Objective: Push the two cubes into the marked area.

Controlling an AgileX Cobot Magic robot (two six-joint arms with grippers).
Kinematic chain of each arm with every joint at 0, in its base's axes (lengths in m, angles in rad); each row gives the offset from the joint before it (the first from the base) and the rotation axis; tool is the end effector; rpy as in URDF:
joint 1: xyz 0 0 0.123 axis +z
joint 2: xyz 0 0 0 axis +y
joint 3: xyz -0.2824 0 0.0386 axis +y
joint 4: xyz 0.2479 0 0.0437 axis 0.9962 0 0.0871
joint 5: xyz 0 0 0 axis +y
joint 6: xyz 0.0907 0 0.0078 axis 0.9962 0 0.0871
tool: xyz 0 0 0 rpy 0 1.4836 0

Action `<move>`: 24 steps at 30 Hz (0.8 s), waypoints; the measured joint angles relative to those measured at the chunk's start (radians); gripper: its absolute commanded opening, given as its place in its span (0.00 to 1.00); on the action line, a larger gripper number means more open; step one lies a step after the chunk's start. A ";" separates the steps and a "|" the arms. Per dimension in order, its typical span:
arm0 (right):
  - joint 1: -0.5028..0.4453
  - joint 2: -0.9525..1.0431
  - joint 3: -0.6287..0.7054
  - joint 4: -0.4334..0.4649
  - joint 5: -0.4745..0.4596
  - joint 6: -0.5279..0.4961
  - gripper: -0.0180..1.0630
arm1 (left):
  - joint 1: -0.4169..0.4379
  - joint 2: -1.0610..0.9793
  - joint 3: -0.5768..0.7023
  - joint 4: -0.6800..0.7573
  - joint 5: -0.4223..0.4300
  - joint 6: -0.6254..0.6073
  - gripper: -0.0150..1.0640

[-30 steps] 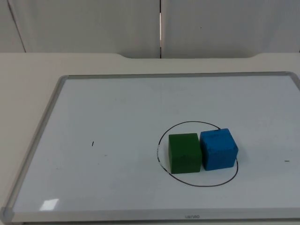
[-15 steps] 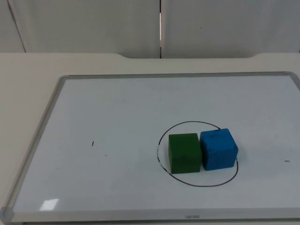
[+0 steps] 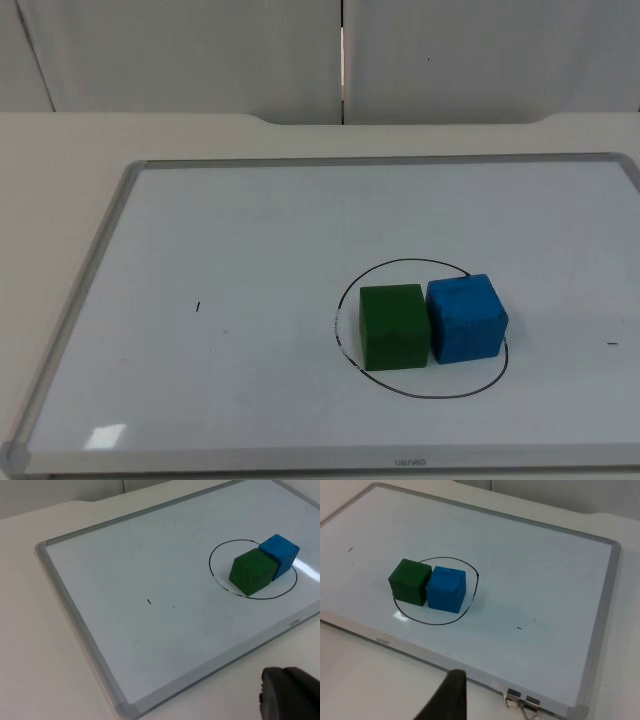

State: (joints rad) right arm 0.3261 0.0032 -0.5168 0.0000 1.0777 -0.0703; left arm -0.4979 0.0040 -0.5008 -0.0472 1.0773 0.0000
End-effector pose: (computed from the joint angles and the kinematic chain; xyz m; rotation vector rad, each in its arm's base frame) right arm -0.0066 -0.0022 0.2805 -0.4039 2.0113 0.1593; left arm -0.0063 -0.0009 0.2762 0.5158 2.0183 -0.3623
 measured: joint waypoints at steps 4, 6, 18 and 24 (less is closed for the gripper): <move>0.000 0.000 0.000 0.000 0.000 0.000 0.99 | 0.000 0.000 0.000 0.047 0.000 0.000 0.01; 0.000 0.000 0.000 0.000 0.000 0.000 0.99 | 0.000 0.000 0.000 0.074 0.000 0.000 0.01; 0.000 0.000 0.000 0.000 0.000 0.000 0.99 | 0.000 0.000 0.000 0.047 0.000 0.085 0.89; 0.000 0.000 0.000 0.000 0.000 0.000 0.99 | 0.000 0.000 0.000 0.047 0.000 0.086 0.99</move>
State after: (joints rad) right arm 0.3261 0.0032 -0.5168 0.0000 1.0777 -0.0703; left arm -0.4979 0.0040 -0.5008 0.0000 1.0773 0.0856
